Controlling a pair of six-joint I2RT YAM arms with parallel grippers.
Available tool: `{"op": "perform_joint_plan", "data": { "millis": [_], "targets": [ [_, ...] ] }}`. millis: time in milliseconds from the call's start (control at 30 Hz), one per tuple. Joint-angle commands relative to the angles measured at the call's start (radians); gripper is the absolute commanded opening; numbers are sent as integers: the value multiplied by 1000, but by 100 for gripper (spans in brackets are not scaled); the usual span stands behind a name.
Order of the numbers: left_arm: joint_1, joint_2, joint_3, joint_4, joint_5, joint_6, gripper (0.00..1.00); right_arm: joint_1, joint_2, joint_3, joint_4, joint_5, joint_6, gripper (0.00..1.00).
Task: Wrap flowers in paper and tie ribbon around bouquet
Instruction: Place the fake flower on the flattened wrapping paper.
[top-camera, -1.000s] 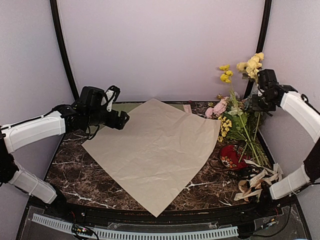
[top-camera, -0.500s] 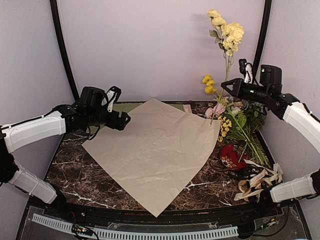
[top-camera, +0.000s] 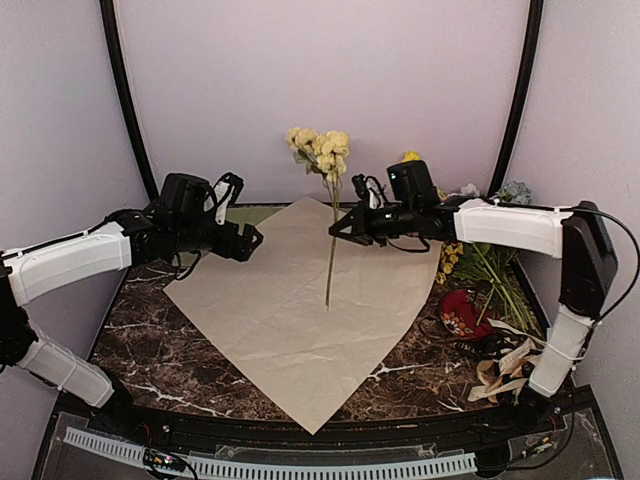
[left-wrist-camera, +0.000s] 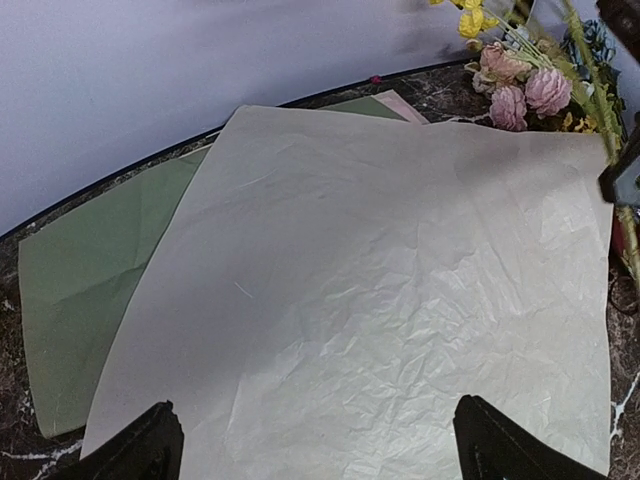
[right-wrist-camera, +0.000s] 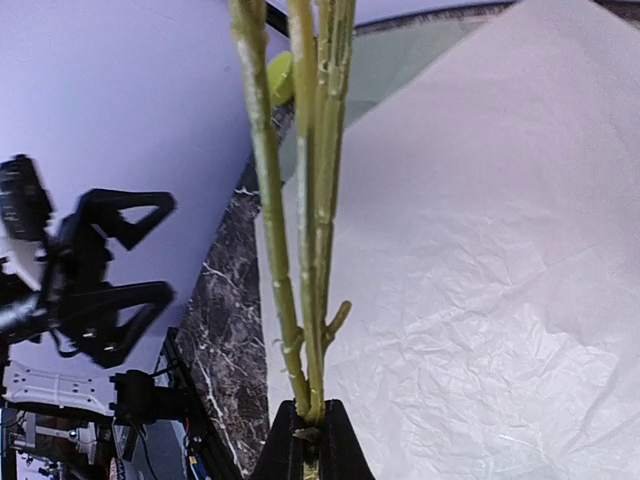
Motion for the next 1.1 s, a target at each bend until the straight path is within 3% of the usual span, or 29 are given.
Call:
{"op": "perform_joint_plan", "data": {
  "millis": [0, 300, 433, 567, 667, 800, 967, 1067],
  "targets": [
    [2, -12, 1, 4, 26, -14, 97, 45, 164, 94, -31, 9, 85, 0],
    [2, -5, 3, -6, 29, -14, 97, 60, 438, 322, -188, 24, -2, 0],
    [2, 1, 10, -10, 34, -11, 97, 58, 518, 434, -331, 65, -72, 1],
    [2, 9, 7, -10, 26, -14, 97, 55, 545, 543, -484, 138, -166, 27],
    [2, 16, 13, -16, 29, -12, 97, 43, 516, 595, -574, 200, -237, 35],
    [2, 22, 8, -14, 20, -9, 97, -3, 406, 589, -667, 328, -323, 38],
    [2, 33, 17, -25, 24, -6, 97, -125, 207, 456, -754, 589, -376, 30],
    [2, 34, 14, -23, 17, -7, 97, -243, 87, 326, -764, 653, -379, 27]
  ]
}}
